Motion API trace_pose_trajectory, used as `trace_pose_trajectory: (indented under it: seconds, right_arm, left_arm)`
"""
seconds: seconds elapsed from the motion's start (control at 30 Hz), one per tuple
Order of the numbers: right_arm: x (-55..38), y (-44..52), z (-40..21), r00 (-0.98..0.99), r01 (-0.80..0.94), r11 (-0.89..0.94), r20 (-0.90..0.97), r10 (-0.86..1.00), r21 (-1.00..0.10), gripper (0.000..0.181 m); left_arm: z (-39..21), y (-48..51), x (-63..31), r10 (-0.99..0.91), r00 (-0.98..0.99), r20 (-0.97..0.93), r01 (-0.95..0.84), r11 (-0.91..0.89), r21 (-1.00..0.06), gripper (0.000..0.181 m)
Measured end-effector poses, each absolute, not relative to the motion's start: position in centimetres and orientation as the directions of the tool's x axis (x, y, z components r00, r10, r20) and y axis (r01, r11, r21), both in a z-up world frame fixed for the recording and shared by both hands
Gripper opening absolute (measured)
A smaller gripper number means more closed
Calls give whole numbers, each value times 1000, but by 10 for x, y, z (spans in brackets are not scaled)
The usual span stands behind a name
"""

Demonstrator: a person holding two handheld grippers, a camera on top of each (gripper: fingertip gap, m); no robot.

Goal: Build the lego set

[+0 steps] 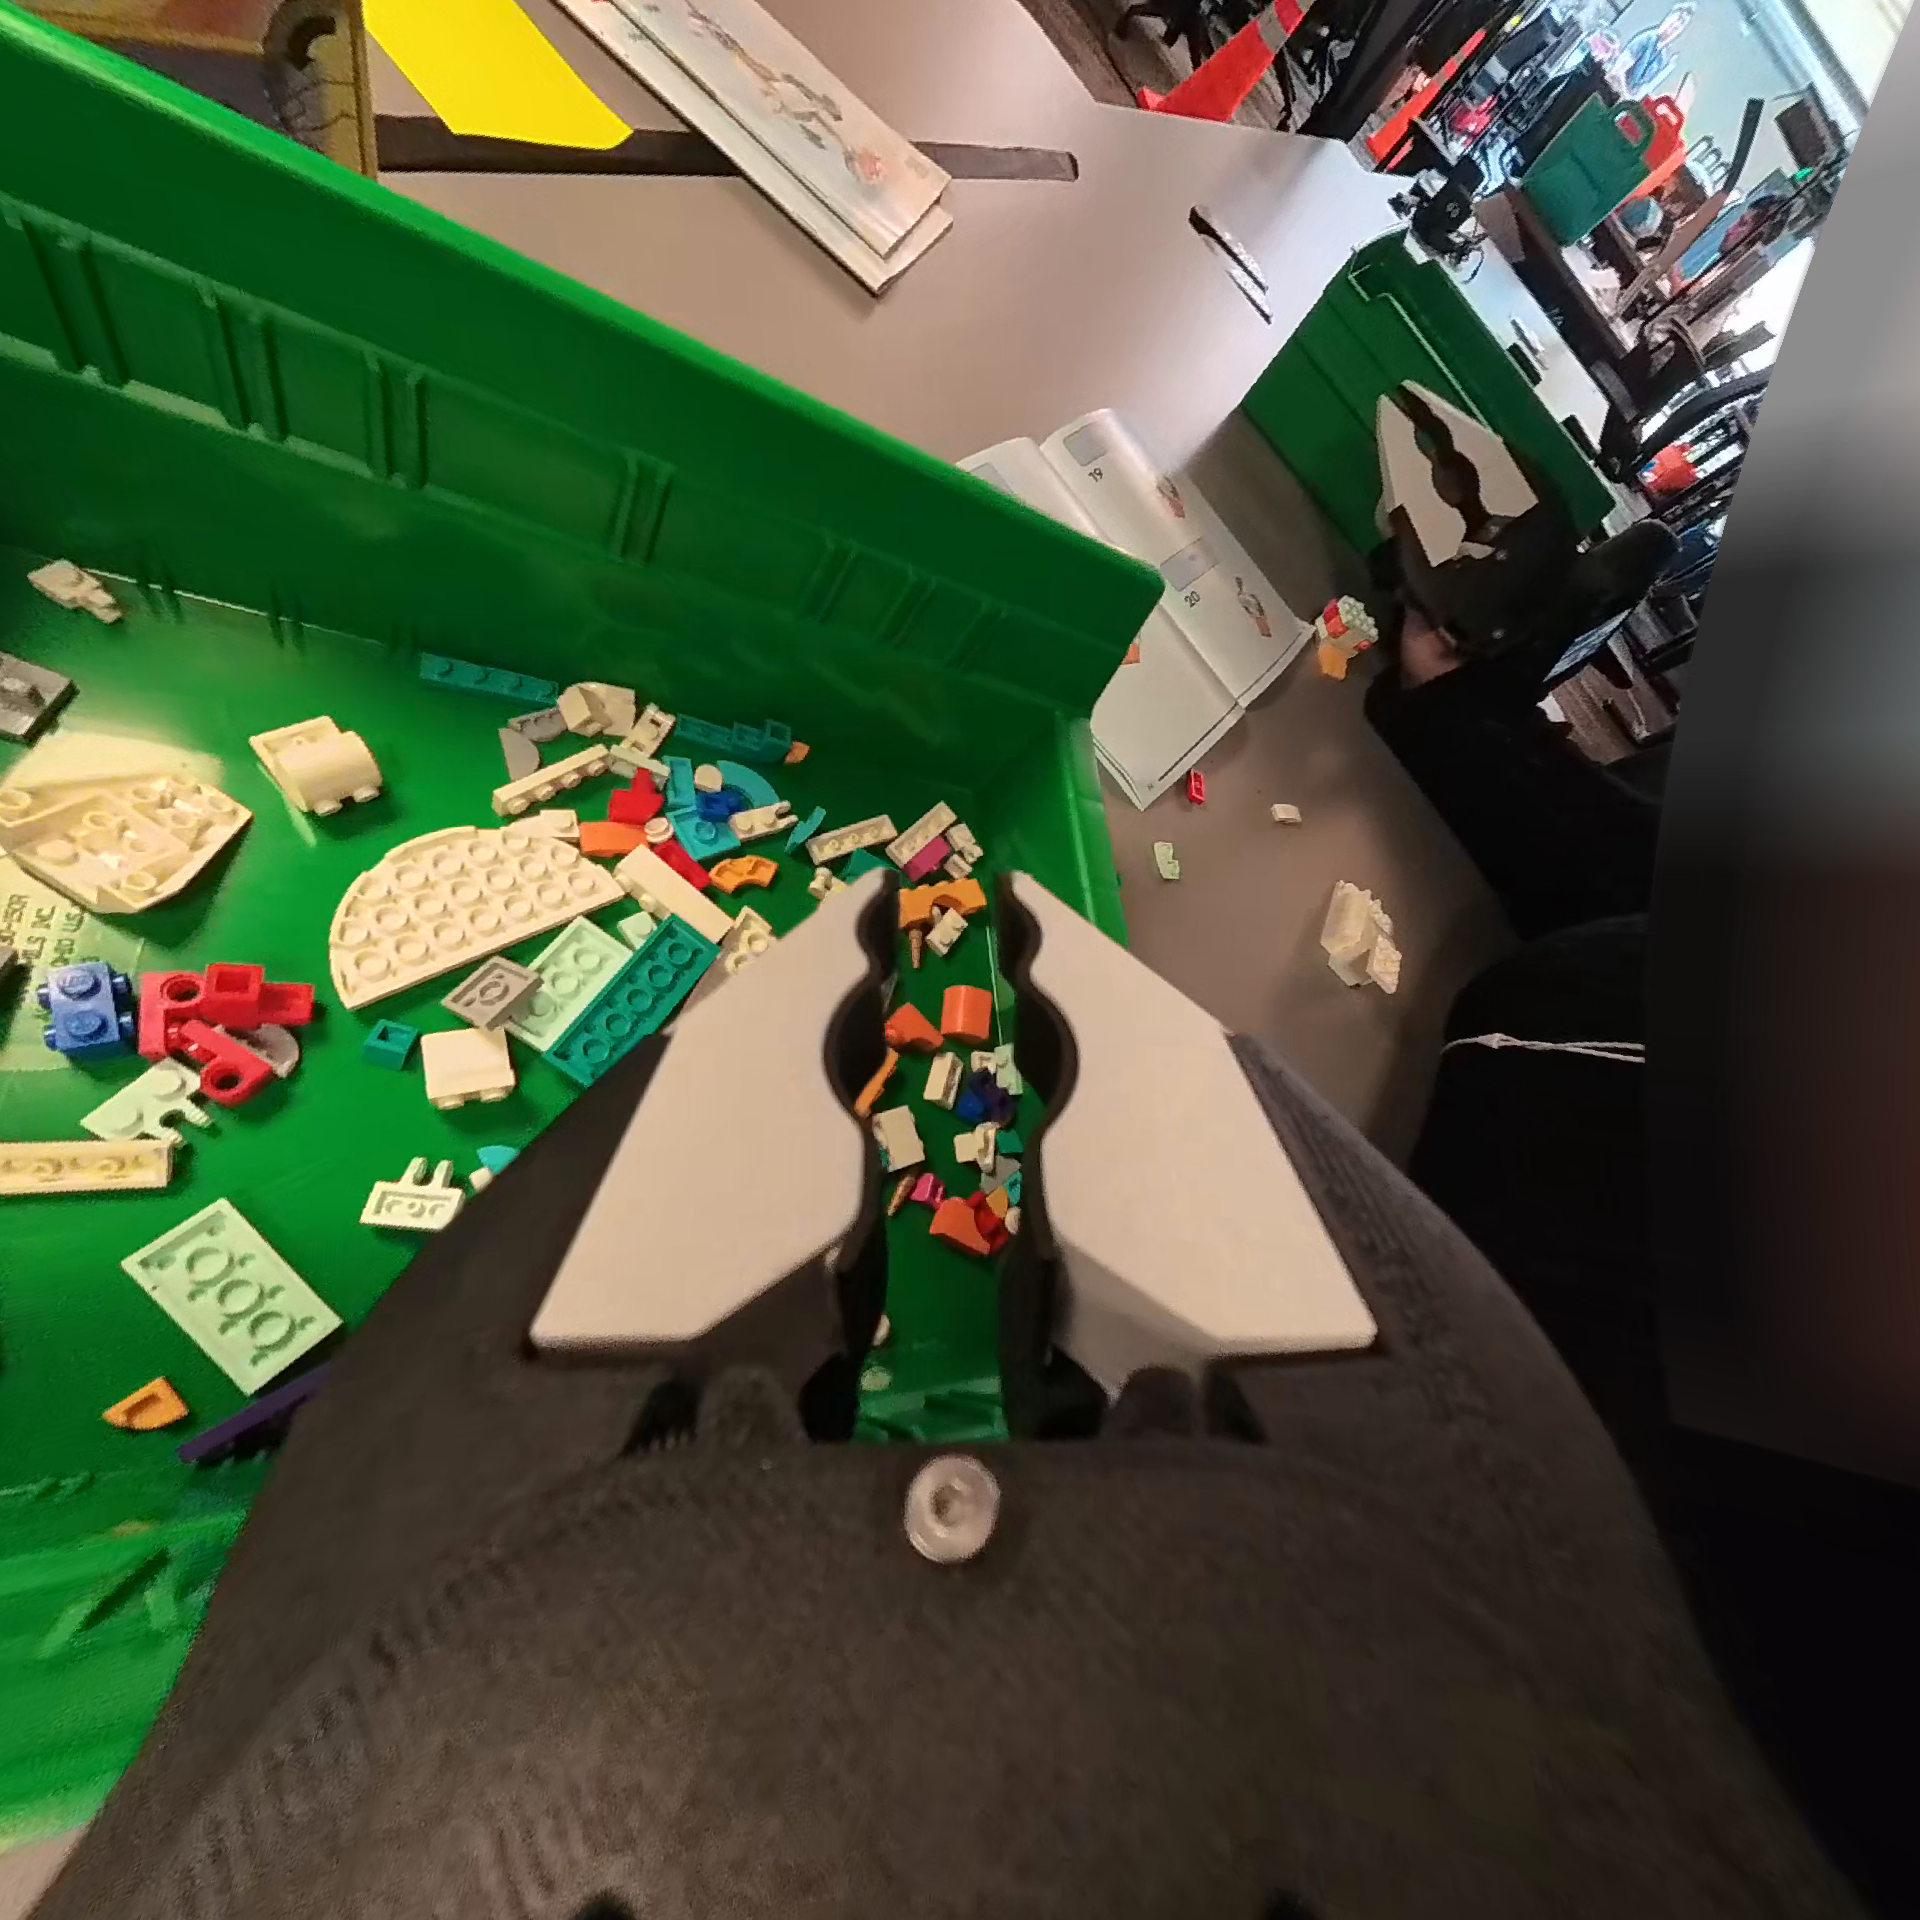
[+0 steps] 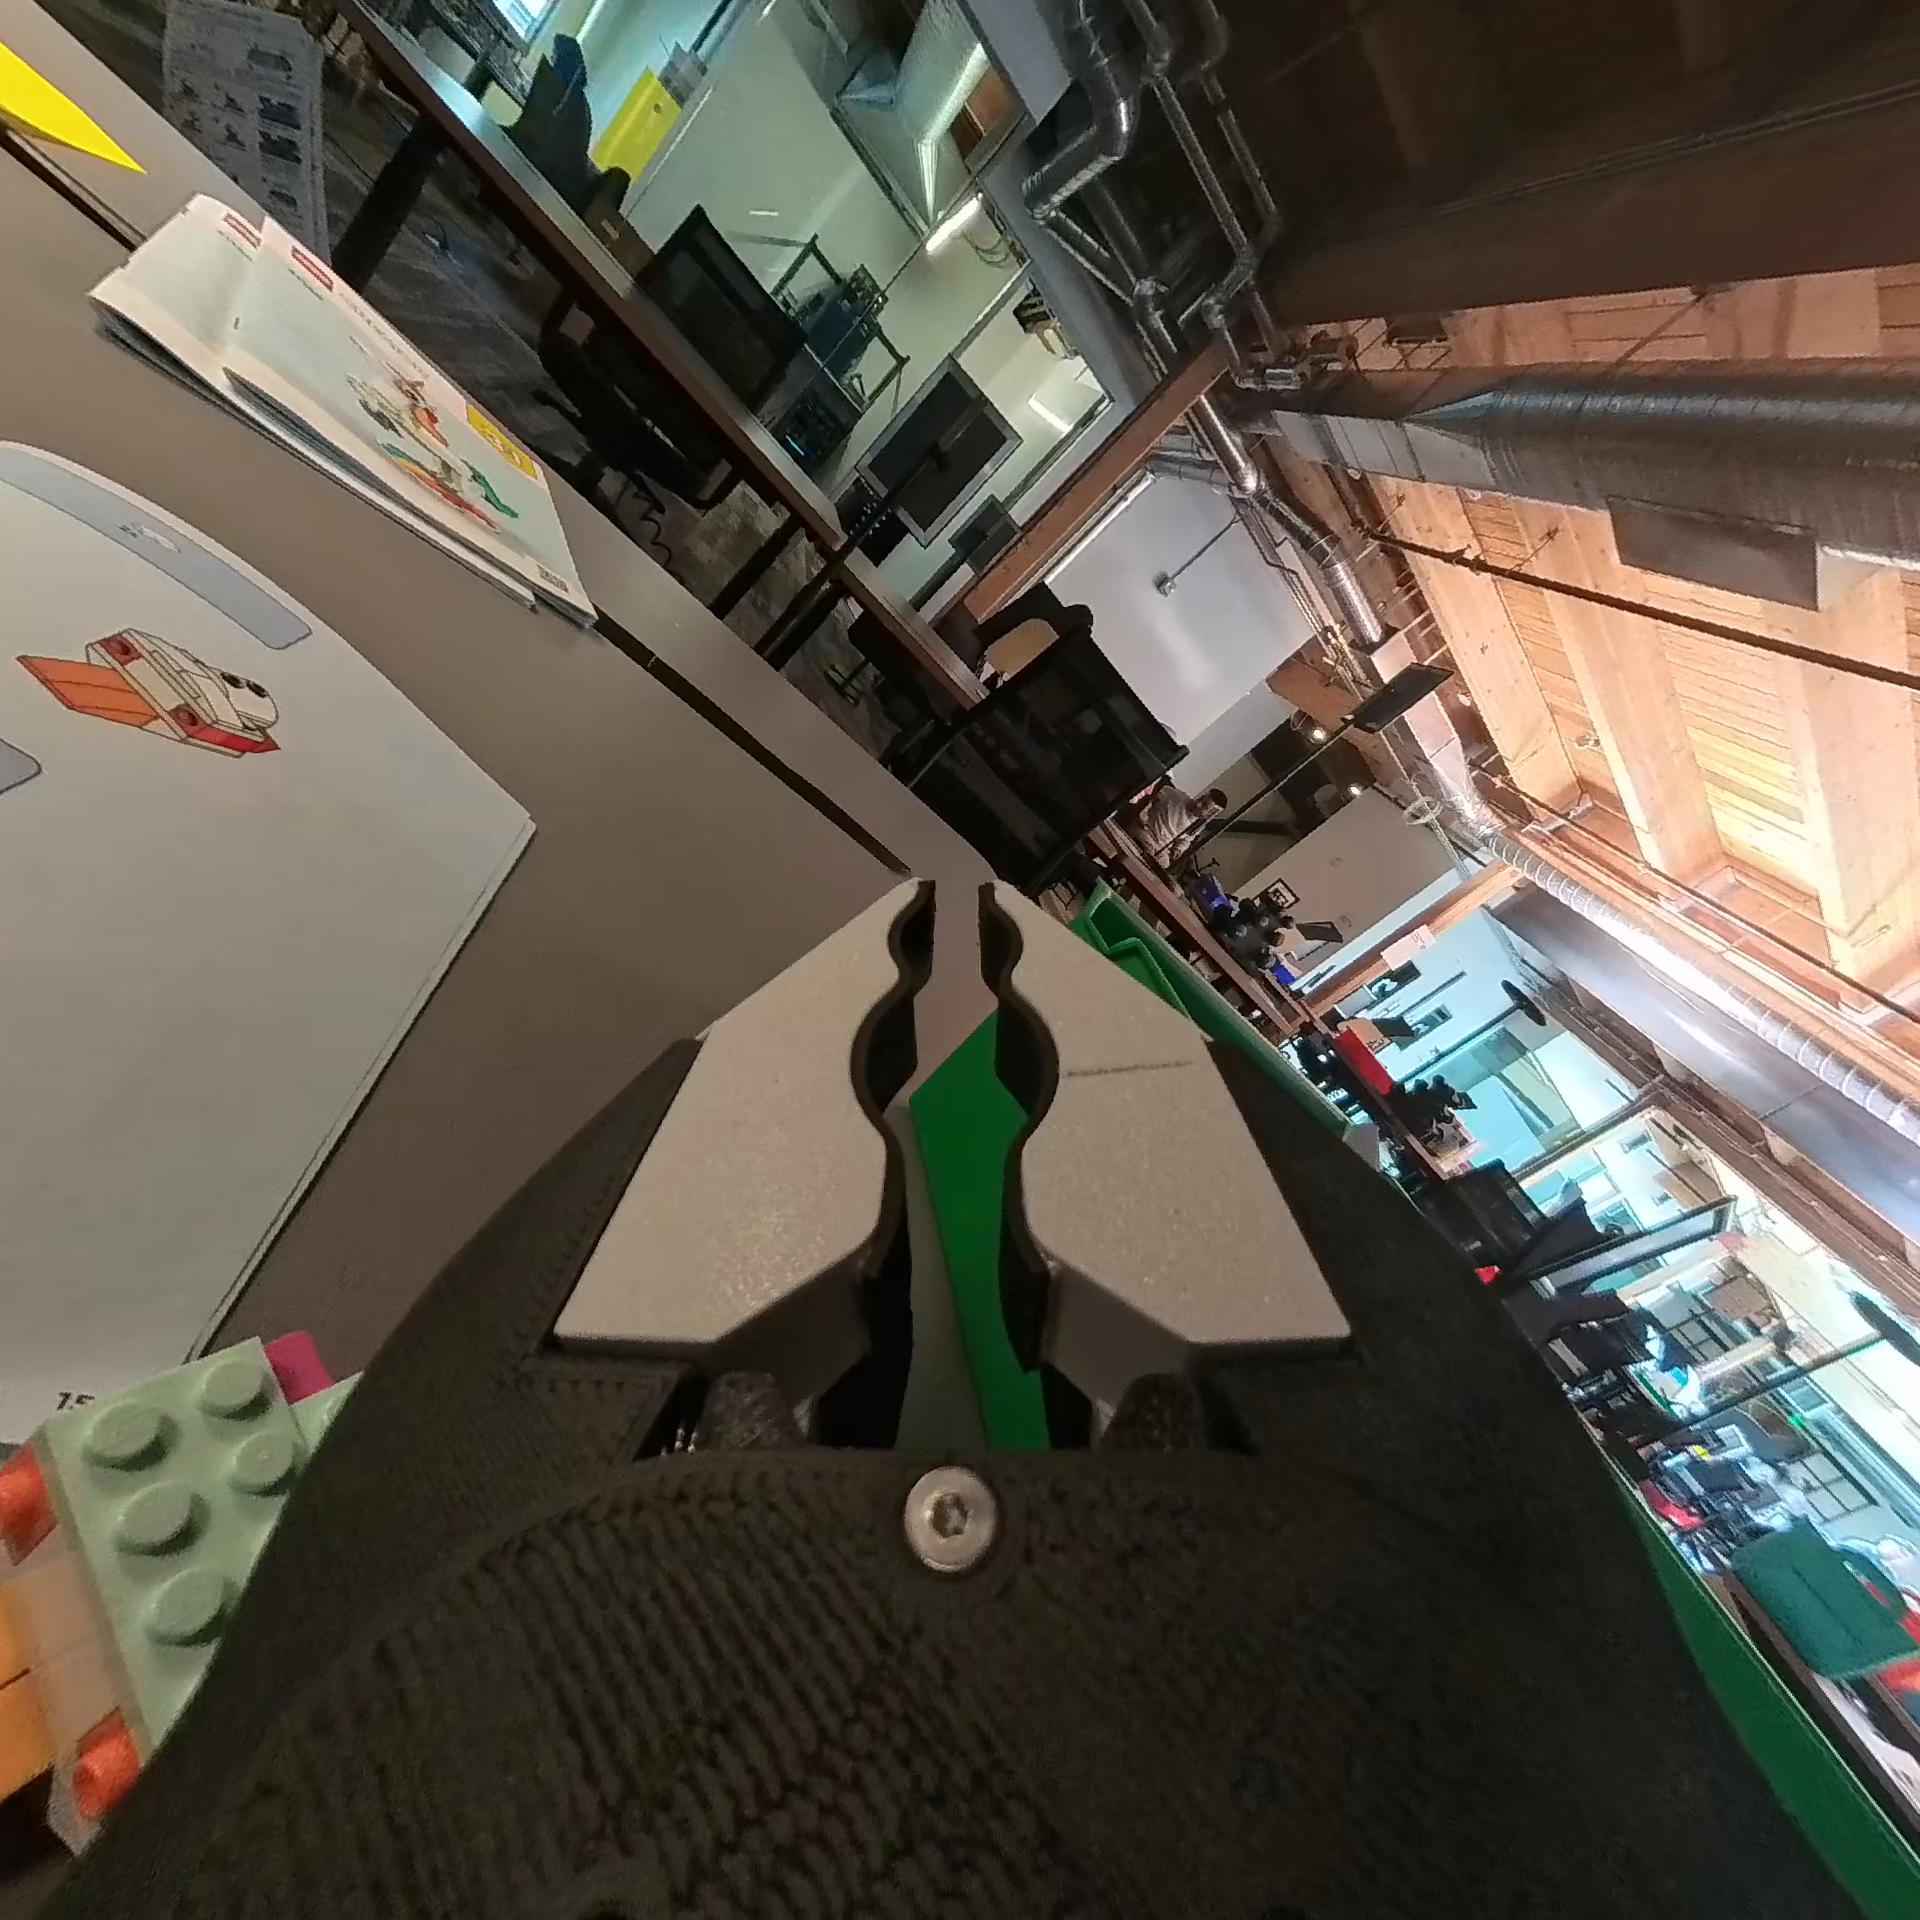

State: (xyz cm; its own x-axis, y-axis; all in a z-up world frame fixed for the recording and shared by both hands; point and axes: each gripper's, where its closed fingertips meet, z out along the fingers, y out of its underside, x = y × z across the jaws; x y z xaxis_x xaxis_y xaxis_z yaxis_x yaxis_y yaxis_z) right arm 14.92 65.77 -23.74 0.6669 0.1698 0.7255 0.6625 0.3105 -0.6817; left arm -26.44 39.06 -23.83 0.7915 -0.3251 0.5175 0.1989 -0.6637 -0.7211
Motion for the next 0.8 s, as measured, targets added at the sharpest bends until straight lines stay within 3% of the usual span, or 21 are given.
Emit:
trace_pose_trajectory:
  seconds: [0.03, 0.27, 0.8]
  right_arm:
    - [149, 658, -237, 667, 662, 310, 725, 170, -682, 7]
    - [149, 658, -238, 665, 662, 311, 726, 175, -682, 7]
    - [148, 659, -240, 655, 674, 305, 735, 175, -673, 7]
  left_arm:
    - [-239, 390, -264, -328, 790, 518, 194, -668, -719, 17]
    - [-265, 379, -255, -343, 842, 416, 33, -737, -675, 22]
    - [-246, 379, -232, -366, 839, 402, 118, -599, -792, 14]
